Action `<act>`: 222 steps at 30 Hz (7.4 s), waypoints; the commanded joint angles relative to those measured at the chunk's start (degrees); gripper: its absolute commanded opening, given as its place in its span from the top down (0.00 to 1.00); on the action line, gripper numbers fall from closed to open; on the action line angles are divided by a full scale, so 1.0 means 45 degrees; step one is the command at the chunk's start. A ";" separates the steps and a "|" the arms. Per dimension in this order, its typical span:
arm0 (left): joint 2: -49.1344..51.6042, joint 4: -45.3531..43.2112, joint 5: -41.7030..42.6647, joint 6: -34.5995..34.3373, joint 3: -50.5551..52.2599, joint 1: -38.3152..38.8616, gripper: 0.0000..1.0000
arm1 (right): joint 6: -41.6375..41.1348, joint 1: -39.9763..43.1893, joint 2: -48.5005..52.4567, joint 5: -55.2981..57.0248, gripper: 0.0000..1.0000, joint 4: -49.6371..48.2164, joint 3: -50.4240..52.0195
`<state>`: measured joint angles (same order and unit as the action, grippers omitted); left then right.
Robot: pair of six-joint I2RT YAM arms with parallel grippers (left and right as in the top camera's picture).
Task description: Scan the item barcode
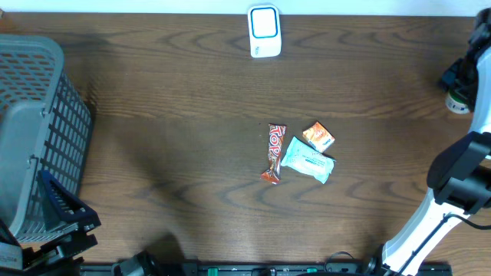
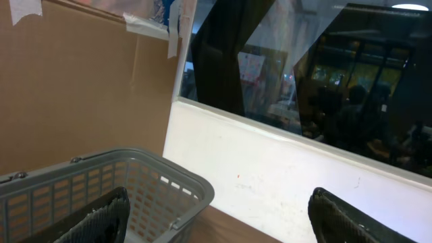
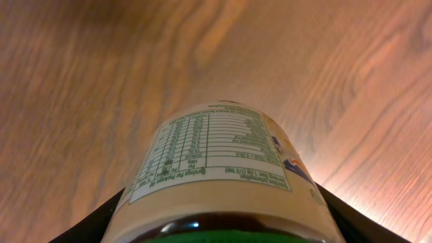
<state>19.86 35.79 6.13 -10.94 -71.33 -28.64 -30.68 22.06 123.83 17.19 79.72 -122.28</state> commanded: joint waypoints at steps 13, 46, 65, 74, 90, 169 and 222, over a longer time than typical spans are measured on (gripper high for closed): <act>-0.0136 -0.0005 0.0214 -0.0170 0.0053 0.0049 0.15 | -0.2147 -0.0024 -0.0204 -0.0121 0.50 0.0097 -0.0131; -0.0112 0.0427 0.0209 -0.0165 0.0287 0.0049 0.15 | -0.5955 0.1345 -0.0083 -0.2123 0.18 -0.8009 0.7232; -0.0112 0.0432 0.0204 -0.0165 0.0554 0.0049 0.15 | -0.3419 0.3866 -0.1700 -0.3279 0.01 -0.8034 0.6931; -0.0112 0.0661 0.0209 -0.0165 0.0607 0.0049 0.15 | -0.2404 0.2992 -0.5042 -0.3779 0.01 -0.6732 0.6931; -0.0117 0.0335 -0.0073 0.0087 0.0612 0.2399 0.15 | 0.3453 -0.6280 -0.4537 -0.9593 0.01 -0.5056 0.6936; -0.0141 0.0617 -0.0661 0.0806 0.0617 0.3881 0.15 | 0.4673 -1.4353 -0.5241 -0.9976 0.99 -0.3041 0.7378; -0.0136 0.0607 -0.0646 0.0797 0.1724 0.2973 0.15 | 0.1447 -0.8597 -0.1836 -0.9029 0.99 -0.7883 0.9015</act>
<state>19.86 39.44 3.88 -8.51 -64.60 -14.96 -20.05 -14.76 116.40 -33.08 44.12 -80.68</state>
